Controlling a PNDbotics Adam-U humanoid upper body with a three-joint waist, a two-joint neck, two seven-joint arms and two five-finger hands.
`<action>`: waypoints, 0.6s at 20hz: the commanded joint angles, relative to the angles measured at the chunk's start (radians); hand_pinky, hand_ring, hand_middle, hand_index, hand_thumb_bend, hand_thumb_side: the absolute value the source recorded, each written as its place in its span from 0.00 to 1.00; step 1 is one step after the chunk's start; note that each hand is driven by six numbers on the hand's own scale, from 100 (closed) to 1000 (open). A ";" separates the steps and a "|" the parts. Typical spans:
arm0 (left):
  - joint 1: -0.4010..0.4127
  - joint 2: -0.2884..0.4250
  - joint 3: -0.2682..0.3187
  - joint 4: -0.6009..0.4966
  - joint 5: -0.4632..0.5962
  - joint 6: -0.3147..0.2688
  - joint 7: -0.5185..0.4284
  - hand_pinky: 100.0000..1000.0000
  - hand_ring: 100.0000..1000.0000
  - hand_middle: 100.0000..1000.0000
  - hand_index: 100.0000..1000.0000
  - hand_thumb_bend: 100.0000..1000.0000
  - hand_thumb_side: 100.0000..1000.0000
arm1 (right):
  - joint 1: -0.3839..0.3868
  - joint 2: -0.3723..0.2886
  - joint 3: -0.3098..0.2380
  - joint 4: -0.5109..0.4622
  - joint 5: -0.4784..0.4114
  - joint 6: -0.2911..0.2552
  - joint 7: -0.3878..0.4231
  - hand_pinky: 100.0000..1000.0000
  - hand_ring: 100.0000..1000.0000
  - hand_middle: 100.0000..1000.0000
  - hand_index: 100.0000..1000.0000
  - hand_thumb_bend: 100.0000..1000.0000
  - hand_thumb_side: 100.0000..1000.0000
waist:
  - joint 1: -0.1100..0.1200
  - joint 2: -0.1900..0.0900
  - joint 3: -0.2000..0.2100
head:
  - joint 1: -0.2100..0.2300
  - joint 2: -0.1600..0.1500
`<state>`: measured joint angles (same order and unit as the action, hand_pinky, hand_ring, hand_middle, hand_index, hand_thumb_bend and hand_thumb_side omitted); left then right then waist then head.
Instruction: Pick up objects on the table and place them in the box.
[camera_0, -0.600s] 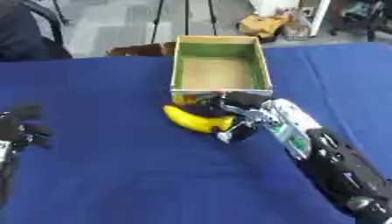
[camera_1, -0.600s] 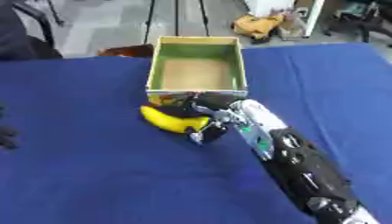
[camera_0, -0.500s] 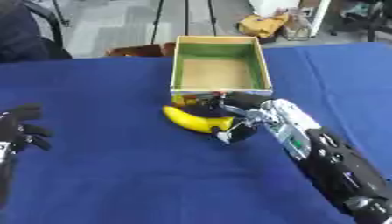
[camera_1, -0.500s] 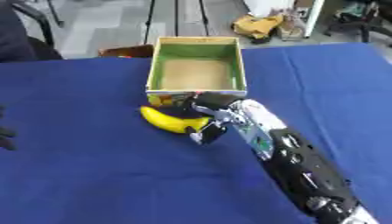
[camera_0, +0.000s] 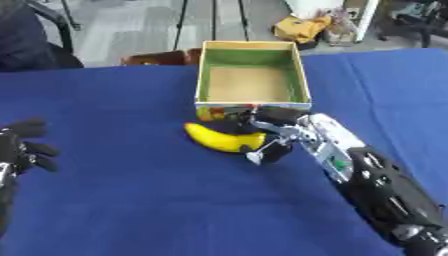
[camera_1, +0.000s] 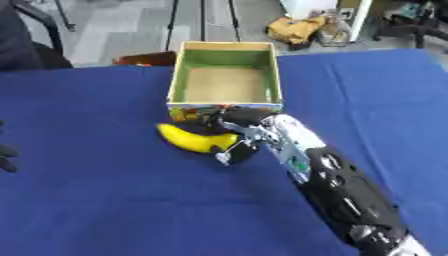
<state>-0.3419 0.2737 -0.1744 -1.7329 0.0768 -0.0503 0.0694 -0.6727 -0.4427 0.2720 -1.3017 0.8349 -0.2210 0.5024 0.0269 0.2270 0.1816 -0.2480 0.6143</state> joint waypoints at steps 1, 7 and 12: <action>-0.015 0.009 0.006 -0.022 0.003 0.001 -0.001 0.38 0.49 0.74 0.64 0.60 0.80 | -0.017 -0.006 0.001 -0.001 0.012 -0.007 0.005 0.57 0.93 0.75 0.80 0.00 0.19 | 0.000 -0.015 0.002 | -0.004 -0.005; -0.016 0.008 0.006 -0.021 0.003 0.001 -0.001 0.38 0.49 0.74 0.64 0.60 0.80 | -0.013 0.001 0.008 0.003 0.017 -0.019 0.016 0.58 0.93 0.75 0.80 0.00 0.20 | -0.003 -0.015 0.007 | -0.004 -0.005; -0.015 0.008 0.006 -0.020 0.003 0.000 -0.001 0.38 0.49 0.74 0.64 0.60 0.80 | -0.009 0.003 0.012 0.009 0.027 -0.030 0.026 0.59 0.94 0.76 0.82 0.00 0.23 | -0.004 -0.015 0.008 | -0.003 -0.003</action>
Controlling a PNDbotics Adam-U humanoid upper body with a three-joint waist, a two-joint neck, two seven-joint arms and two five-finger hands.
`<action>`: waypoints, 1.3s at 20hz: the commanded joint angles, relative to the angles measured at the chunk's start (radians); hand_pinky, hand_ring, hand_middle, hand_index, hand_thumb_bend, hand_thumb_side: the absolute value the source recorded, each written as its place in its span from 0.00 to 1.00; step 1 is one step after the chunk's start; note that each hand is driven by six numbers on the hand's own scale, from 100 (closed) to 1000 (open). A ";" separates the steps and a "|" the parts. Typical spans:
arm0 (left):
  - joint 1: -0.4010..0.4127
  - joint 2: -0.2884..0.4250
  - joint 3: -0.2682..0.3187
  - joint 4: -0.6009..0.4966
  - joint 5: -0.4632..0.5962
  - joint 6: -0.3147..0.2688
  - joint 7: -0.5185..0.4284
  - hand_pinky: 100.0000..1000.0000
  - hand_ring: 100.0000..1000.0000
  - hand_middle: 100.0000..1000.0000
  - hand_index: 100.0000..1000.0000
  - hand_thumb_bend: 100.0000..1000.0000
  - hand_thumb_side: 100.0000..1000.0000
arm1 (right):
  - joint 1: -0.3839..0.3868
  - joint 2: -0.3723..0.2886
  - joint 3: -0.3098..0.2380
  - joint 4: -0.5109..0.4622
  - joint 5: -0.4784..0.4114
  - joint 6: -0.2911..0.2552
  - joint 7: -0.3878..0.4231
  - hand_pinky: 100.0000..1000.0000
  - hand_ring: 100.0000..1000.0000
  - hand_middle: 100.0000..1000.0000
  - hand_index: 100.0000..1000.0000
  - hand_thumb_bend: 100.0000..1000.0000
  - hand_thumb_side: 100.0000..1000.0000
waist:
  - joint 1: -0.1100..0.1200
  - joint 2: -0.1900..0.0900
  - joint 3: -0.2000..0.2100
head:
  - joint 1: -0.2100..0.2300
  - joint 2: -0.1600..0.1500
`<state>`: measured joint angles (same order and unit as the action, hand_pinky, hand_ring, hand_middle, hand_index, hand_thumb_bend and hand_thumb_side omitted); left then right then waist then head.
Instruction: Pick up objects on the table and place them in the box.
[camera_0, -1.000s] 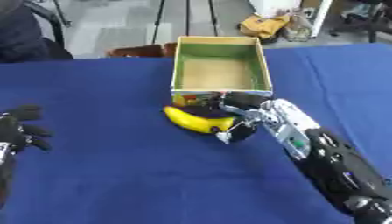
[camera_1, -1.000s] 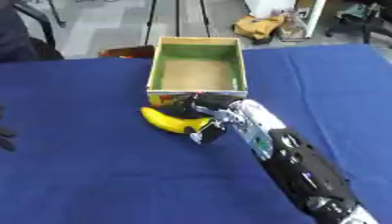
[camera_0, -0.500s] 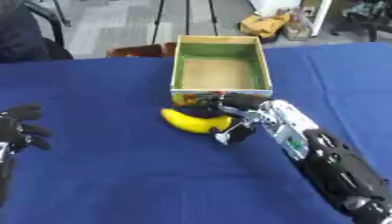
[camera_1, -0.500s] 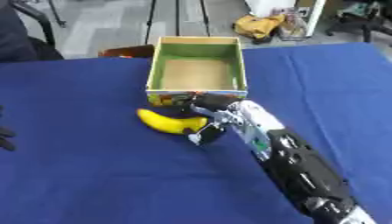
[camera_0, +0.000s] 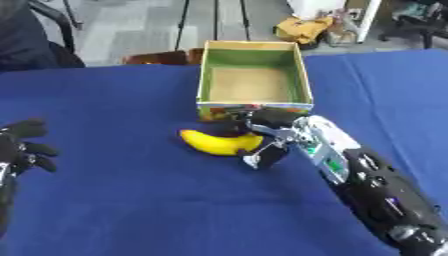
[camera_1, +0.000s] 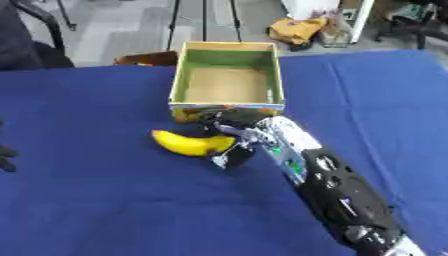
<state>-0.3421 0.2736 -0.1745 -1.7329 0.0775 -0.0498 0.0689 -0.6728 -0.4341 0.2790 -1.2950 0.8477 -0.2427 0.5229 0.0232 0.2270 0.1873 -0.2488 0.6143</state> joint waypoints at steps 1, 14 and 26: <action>-0.015 0.008 0.006 -0.020 0.002 0.000 0.000 0.38 0.49 0.74 0.64 0.60 0.80 | -0.008 -0.005 0.005 0.004 0.018 -0.010 0.006 0.59 0.94 0.76 0.82 0.00 0.23 | 0.000 -0.015 0.002 | -0.002 -0.003; -0.015 0.007 0.007 -0.020 0.002 0.000 -0.001 0.38 0.49 0.74 0.64 0.60 0.80 | -0.003 -0.003 0.010 0.018 0.042 -0.031 0.010 0.61 0.94 0.77 0.83 0.00 0.27 | 0.001 -0.013 -0.001 | -0.001 -0.002; -0.015 0.007 0.007 -0.020 0.002 0.000 -0.001 0.38 0.49 0.74 0.64 0.60 0.80 | 0.000 -0.005 0.011 0.022 0.051 -0.038 0.006 0.60 0.93 0.76 0.80 0.00 0.27 | 0.002 -0.013 -0.002 | 0.000 -0.002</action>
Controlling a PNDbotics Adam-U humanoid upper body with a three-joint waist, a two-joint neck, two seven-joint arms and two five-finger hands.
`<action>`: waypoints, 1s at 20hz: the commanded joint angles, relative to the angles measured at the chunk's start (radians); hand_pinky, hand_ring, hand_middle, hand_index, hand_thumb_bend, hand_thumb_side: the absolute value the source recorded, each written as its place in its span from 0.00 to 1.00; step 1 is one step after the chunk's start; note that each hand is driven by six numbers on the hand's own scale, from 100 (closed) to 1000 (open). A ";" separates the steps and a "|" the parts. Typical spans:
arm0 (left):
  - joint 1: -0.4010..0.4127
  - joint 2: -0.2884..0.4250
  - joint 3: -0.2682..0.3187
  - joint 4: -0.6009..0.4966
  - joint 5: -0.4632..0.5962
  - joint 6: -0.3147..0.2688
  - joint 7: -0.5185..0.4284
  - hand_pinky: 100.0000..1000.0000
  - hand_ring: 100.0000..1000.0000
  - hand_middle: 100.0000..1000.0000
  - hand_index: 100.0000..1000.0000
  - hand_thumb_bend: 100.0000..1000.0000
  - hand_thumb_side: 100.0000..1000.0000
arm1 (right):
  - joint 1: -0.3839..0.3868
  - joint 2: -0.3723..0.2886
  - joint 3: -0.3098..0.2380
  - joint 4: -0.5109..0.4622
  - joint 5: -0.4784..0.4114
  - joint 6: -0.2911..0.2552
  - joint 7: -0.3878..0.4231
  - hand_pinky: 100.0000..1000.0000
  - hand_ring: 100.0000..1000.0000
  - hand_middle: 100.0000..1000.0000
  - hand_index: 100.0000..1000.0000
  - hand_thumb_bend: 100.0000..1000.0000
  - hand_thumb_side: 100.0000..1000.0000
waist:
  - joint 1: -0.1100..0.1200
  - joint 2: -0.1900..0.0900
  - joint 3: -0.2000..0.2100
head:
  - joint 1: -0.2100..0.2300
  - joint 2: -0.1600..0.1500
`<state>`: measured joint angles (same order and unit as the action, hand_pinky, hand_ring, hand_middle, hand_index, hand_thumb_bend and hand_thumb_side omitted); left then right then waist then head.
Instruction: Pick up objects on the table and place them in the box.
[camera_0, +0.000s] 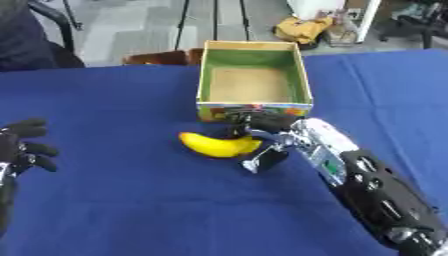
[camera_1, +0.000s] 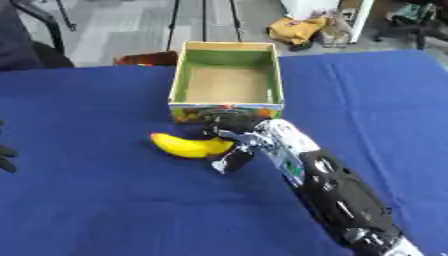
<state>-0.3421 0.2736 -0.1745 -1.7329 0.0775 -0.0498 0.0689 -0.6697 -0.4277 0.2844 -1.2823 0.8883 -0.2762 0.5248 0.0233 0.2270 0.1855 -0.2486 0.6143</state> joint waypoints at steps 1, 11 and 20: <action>-0.015 0.007 0.007 -0.020 0.002 0.000 -0.001 0.38 0.49 0.74 0.64 0.60 0.80 | -0.003 -0.012 0.006 0.009 0.010 -0.005 0.004 0.60 0.93 0.76 0.79 0.00 0.27 | 0.002 -0.013 0.000 | 0.000 -0.003; -0.016 0.007 0.007 -0.021 0.002 0.000 0.000 0.38 0.49 0.74 0.64 0.60 0.80 | -0.001 -0.016 0.007 -0.001 0.019 -0.002 -0.025 0.60 0.92 0.73 0.56 0.00 0.23 | 0.001 -0.014 -0.001 | 0.002 -0.003; -0.016 0.007 0.008 -0.020 0.002 0.000 0.001 0.38 0.49 0.74 0.64 0.60 0.80 | 0.002 -0.020 0.005 -0.010 0.019 0.007 -0.050 0.59 0.92 0.73 0.39 0.00 0.20 | 0.000 -0.017 -0.003 | 0.003 -0.004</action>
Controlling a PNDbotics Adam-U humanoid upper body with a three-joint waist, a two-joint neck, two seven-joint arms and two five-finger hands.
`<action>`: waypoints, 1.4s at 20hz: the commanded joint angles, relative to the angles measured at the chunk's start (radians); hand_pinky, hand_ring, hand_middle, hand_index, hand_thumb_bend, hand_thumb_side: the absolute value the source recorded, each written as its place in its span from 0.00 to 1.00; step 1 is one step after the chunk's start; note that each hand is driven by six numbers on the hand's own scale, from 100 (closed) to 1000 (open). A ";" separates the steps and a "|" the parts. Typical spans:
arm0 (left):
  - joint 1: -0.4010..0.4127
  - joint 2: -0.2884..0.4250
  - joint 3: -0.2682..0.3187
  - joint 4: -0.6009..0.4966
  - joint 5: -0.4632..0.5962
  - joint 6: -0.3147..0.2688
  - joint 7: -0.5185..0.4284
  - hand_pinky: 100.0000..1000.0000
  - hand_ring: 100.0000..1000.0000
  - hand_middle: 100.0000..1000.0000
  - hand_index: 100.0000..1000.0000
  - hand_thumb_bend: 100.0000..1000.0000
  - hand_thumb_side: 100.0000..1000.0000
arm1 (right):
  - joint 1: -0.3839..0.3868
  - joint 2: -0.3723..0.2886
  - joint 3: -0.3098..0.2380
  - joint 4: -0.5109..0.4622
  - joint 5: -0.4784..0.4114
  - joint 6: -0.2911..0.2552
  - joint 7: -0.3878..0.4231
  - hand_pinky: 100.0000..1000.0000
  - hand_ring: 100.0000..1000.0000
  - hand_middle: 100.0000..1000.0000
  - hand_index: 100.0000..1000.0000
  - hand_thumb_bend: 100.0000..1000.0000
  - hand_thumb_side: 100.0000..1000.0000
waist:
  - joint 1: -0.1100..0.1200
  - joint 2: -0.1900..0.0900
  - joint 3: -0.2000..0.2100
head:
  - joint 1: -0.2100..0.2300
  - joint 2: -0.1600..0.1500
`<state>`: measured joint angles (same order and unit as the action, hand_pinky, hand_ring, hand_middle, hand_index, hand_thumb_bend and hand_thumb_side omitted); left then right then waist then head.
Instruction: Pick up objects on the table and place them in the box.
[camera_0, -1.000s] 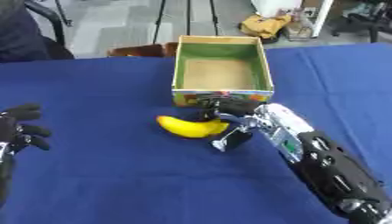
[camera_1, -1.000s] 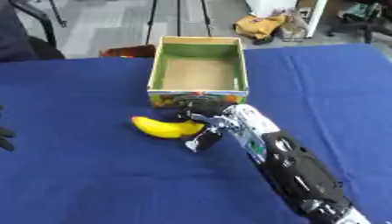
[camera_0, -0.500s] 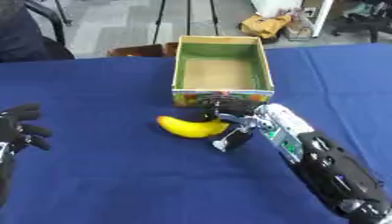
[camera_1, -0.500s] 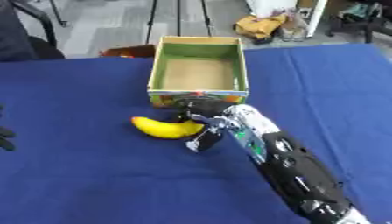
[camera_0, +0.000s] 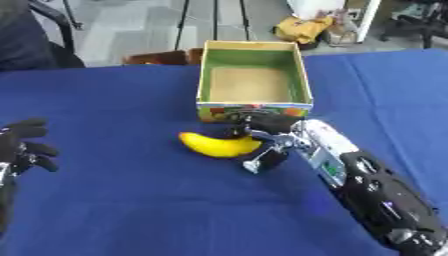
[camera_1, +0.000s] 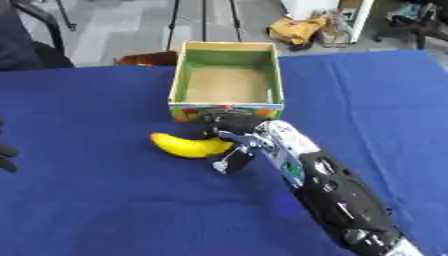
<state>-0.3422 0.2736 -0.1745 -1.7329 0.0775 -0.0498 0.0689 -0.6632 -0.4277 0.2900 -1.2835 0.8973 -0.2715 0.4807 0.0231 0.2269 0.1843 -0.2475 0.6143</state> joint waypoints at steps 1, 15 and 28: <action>-0.016 0.007 0.008 -0.021 0.002 -0.001 0.001 0.38 0.49 0.74 0.64 0.60 0.80 | -0.005 -0.020 -0.002 -0.011 0.008 0.004 -0.007 0.59 0.92 0.73 0.39 0.00 0.19 | 0.000 -0.017 -0.002 | 0.002 -0.004; -0.011 0.010 0.010 -0.017 0.000 -0.002 0.004 0.39 0.49 0.74 0.64 0.61 0.80 | -0.009 -0.050 -0.003 -0.112 -0.041 0.020 -0.014 0.59 0.92 0.73 0.39 0.00 0.14 | -0.008 -0.032 -0.018 | 0.008 0.000; -0.006 0.014 0.013 -0.017 -0.003 -0.004 0.007 0.39 0.49 0.74 0.64 0.61 0.80 | -0.010 -0.156 -0.021 -0.179 -0.078 0.040 -0.046 0.61 0.90 0.73 0.40 0.00 0.14 | -0.014 -0.044 -0.029 | 0.012 -0.001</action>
<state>-0.3414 0.2736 -0.1739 -1.7328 0.0771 -0.0524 0.0721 -0.6591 -0.5421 0.2853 -1.4376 0.8277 -0.2340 0.4442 0.0103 0.2024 0.1550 -0.2382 0.6146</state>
